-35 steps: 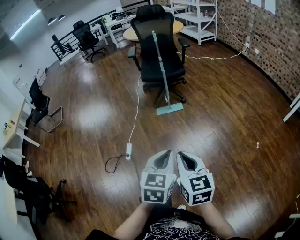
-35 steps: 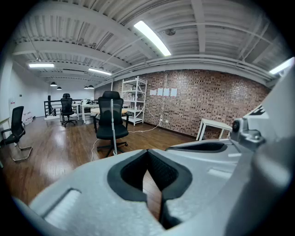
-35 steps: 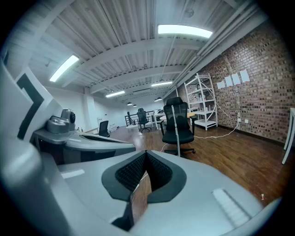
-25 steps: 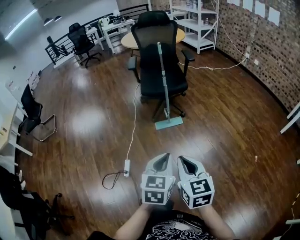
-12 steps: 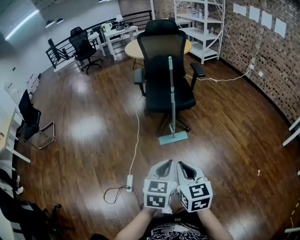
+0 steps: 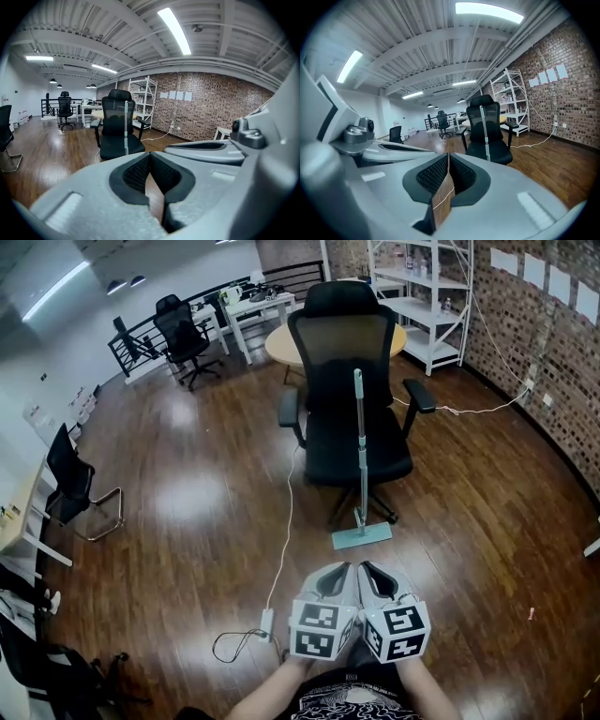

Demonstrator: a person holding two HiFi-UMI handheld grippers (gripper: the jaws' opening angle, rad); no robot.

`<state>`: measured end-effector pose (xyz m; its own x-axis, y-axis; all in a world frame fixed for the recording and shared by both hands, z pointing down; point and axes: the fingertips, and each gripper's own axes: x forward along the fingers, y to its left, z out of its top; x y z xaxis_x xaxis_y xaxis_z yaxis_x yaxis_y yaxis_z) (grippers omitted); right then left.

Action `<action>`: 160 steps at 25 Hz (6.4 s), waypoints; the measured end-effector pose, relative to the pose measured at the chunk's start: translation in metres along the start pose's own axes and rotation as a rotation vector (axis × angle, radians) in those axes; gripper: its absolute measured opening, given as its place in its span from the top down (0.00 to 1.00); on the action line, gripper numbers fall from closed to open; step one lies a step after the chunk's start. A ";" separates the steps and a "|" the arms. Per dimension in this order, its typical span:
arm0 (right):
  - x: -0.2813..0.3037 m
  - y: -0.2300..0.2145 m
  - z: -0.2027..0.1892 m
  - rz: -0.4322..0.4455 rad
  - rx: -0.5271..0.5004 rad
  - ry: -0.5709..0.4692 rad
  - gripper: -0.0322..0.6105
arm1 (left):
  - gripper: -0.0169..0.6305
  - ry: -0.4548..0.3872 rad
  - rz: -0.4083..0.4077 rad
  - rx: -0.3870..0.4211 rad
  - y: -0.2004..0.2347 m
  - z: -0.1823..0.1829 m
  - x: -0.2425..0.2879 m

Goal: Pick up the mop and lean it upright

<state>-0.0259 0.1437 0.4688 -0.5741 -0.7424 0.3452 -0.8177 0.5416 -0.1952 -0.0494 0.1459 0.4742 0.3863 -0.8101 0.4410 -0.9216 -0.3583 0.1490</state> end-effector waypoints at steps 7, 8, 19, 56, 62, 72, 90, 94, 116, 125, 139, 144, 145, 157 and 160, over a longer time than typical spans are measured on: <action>0.070 -0.078 0.046 0.035 -0.007 0.002 0.91 | 0.97 0.015 0.031 0.003 0.020 0.049 0.099; 0.078 -0.087 0.053 0.040 -0.012 0.003 0.90 | 0.97 0.018 0.033 0.006 0.022 0.056 0.112; 0.156 -0.149 0.089 0.087 -0.004 0.011 0.86 | 0.97 0.021 0.069 -0.030 0.056 0.099 0.198; 0.479 -0.284 0.123 -0.287 -0.031 0.146 0.80 | 0.97 0.010 -0.083 -0.030 0.288 0.193 0.368; 0.460 -0.274 0.117 -0.262 -0.056 0.161 0.81 | 0.97 0.008 -0.110 -0.035 0.277 0.193 0.370; 0.381 -0.250 0.133 -0.189 -0.091 0.105 0.81 | 0.97 -0.014 -0.113 -0.041 0.230 0.193 0.363; 0.191 -0.246 0.237 -0.199 -0.136 -0.184 0.81 | 0.97 -0.088 -0.162 0.016 0.097 0.188 0.322; 0.146 -0.271 0.250 -0.247 -0.136 -0.235 0.81 | 0.97 -0.093 -0.226 0.056 0.043 0.189 0.324; 0.085 -0.312 0.244 -0.417 -0.131 -0.261 0.81 | 0.97 -0.091 -0.331 0.134 -0.027 0.195 0.319; 0.167 -0.306 0.209 -0.338 -0.119 -0.191 0.81 | 0.97 -0.085 -0.219 0.081 0.047 0.190 0.336; 0.301 -0.281 0.152 -0.252 -0.123 -0.011 0.81 | 0.97 -0.073 -0.132 0.036 0.153 0.208 0.343; 0.343 -0.276 0.131 -0.227 -0.124 0.062 0.81 | 0.97 -0.068 -0.104 0.021 0.181 0.211 0.346; 0.351 -0.275 0.127 -0.222 -0.123 0.073 0.81 | 0.97 -0.069 -0.096 0.016 0.188 0.212 0.346; 0.432 -0.267 0.112 -0.190 -0.143 0.111 0.81 | 0.97 -0.079 -0.036 -0.027 0.252 0.216 0.349; 0.445 -0.273 0.116 -0.205 -0.143 0.112 0.81 | 0.97 -0.078 -0.027 -0.031 0.265 0.218 0.351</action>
<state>-0.0625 -0.3804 0.5688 -0.3825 -0.7983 0.4652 -0.8975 0.4407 0.0182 -0.1497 -0.3346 0.4756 0.4113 -0.8344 0.3668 -0.9113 -0.3667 0.1874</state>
